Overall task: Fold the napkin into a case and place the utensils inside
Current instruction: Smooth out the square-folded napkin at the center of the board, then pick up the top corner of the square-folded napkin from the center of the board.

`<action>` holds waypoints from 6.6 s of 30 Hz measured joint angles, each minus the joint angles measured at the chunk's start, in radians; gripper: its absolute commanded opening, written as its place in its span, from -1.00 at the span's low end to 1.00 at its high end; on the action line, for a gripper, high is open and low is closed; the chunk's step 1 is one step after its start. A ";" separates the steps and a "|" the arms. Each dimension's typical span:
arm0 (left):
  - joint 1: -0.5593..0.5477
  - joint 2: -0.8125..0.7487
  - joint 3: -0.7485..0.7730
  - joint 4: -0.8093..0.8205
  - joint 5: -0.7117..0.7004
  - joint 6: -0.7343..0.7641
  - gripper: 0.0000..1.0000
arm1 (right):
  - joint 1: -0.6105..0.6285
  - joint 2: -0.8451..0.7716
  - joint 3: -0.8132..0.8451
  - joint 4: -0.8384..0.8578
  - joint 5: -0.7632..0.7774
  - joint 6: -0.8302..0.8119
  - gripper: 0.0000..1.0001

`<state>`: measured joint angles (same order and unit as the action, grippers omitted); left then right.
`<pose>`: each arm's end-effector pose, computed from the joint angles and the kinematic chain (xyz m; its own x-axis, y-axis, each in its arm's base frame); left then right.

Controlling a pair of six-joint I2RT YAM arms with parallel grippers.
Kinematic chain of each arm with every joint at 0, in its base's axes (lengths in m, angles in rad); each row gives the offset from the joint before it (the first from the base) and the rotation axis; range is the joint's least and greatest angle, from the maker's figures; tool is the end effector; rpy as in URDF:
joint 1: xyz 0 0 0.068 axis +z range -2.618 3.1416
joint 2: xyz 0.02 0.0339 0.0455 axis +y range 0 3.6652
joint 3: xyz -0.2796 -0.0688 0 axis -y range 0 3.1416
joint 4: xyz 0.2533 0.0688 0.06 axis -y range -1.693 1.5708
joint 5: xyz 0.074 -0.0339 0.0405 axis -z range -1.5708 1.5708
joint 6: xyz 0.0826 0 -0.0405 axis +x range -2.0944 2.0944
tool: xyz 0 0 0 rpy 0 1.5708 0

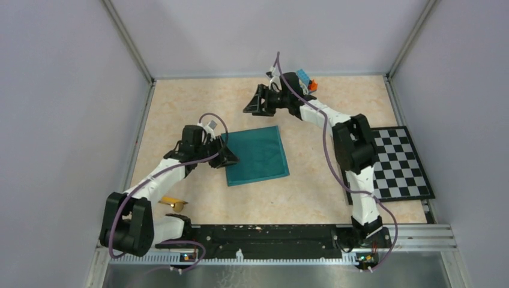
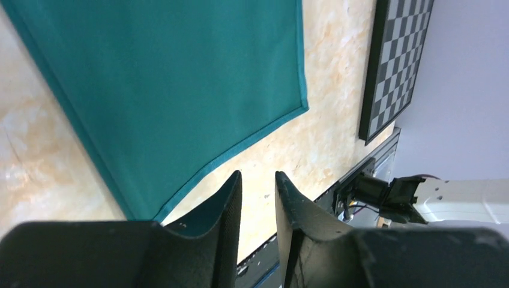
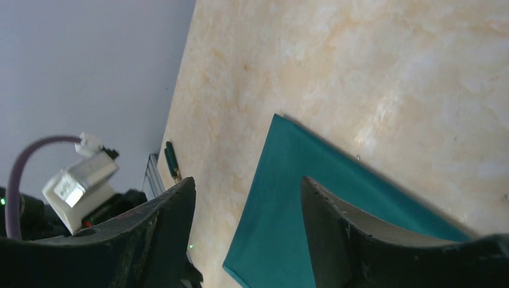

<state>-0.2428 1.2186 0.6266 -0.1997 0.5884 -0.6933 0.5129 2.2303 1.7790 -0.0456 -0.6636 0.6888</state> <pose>0.2486 -0.1088 0.1828 -0.9010 -0.3245 -0.2880 0.0036 0.6582 -0.7528 0.4697 0.3229 0.2117 -0.8662 0.0868 -0.4920 -0.3987 0.4735 0.7854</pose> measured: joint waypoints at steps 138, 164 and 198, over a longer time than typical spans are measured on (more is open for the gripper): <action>-0.240 0.076 -0.302 0.323 -0.006 -0.177 -0.19 | -0.193 -0.627 -1.035 -0.203 0.031 -0.214 -0.30; -0.244 0.077 -0.304 0.329 -0.006 -0.178 -0.19 | -0.192 -0.677 -1.111 -0.108 0.038 -0.136 -0.22; -0.247 0.080 -0.304 0.332 -0.007 -0.194 -0.19 | -0.175 -0.732 -1.144 -0.140 0.101 -0.130 -0.60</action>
<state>-0.4900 1.2991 0.3229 0.1318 0.5816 -0.8875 0.3382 1.4979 0.6353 -0.1860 -0.5625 0.5587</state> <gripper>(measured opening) 0.407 0.171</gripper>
